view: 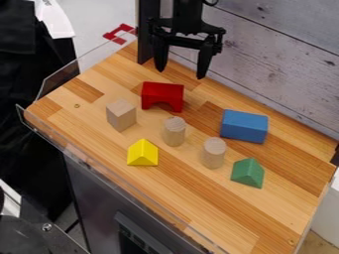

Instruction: Put the red arch on top of two cylinders

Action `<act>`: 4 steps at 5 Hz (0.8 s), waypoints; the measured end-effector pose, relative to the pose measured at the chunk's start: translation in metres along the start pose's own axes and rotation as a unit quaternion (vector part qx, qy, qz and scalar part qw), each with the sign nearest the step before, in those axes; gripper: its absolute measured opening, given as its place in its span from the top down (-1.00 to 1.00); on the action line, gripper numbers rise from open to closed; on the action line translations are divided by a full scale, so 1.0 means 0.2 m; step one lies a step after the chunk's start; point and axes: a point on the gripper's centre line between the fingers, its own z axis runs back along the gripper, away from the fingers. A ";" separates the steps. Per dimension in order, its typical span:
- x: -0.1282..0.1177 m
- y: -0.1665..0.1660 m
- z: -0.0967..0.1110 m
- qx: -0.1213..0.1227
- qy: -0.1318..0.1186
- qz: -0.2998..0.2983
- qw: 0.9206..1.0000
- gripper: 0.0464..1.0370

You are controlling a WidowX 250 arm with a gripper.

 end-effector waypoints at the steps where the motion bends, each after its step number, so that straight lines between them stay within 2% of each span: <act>1: -0.02 0.01 -0.07 0.004 0.022 0.001 1.000 -0.92; 2: -0.07 0.02 -0.14 -0.012 0.019 0.072 0.997 -0.92; 3: -0.07 0.03 -0.15 -0.036 0.002 0.143 0.989 -0.92; 4: -0.07 0.07 -0.18 -0.054 0.000 0.219 0.974 -0.92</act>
